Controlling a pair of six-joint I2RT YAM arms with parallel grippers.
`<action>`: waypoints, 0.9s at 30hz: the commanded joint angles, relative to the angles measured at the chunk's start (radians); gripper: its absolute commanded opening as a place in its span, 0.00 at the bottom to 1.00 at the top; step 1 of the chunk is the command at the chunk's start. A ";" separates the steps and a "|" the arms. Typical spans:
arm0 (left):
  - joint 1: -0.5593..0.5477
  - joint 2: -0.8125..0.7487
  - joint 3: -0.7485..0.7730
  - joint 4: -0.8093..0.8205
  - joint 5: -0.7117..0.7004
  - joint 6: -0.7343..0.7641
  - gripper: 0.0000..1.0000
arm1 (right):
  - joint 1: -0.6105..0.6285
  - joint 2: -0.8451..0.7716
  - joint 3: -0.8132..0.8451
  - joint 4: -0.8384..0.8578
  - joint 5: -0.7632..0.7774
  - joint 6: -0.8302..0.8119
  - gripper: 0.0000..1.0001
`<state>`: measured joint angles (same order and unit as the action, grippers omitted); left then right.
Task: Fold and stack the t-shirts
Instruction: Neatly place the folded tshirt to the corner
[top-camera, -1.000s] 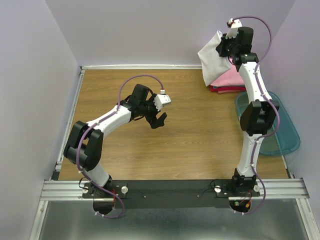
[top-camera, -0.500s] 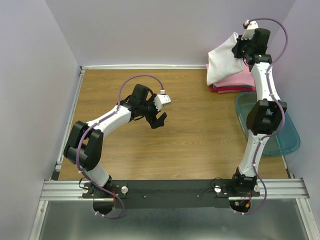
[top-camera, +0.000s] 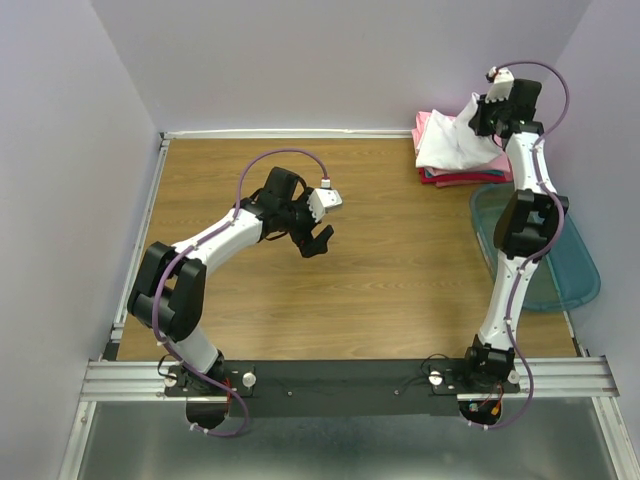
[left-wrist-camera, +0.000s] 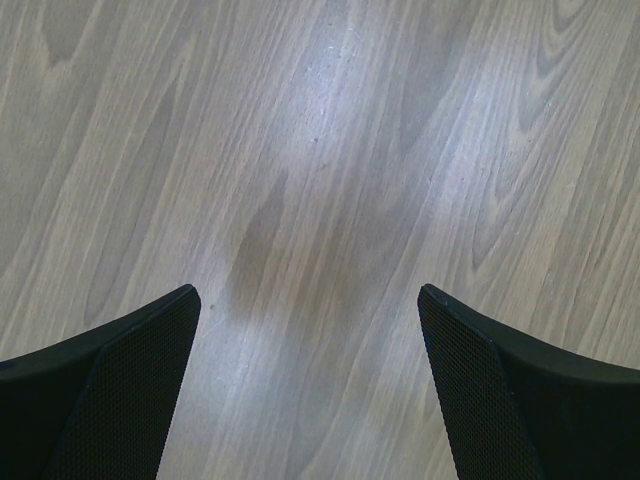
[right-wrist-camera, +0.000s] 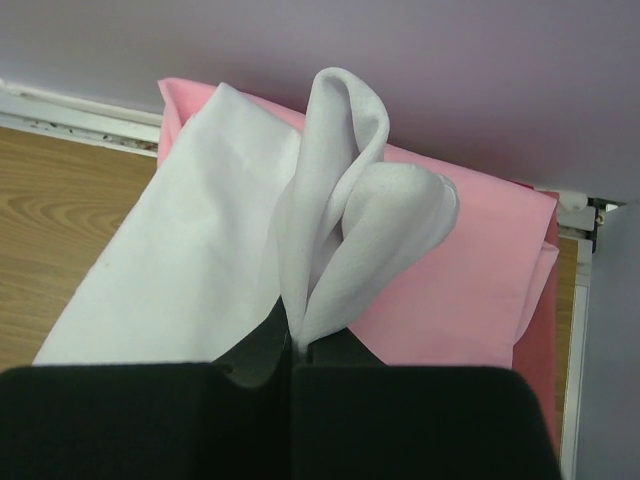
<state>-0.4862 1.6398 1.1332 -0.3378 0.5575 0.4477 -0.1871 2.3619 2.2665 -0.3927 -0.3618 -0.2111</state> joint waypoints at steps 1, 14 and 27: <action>-0.002 0.014 0.027 -0.021 0.019 0.013 0.98 | -0.017 0.046 0.085 0.000 -0.051 -0.050 0.01; 0.000 0.018 0.022 -0.023 0.007 0.016 0.98 | -0.032 0.108 0.182 0.040 -0.104 -0.155 0.01; 0.000 0.015 0.023 -0.043 0.002 0.020 0.98 | -0.045 0.177 0.188 0.072 -0.112 -0.223 0.00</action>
<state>-0.4862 1.6524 1.1378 -0.3595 0.5571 0.4625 -0.2161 2.4954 2.4126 -0.3630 -0.4423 -0.4000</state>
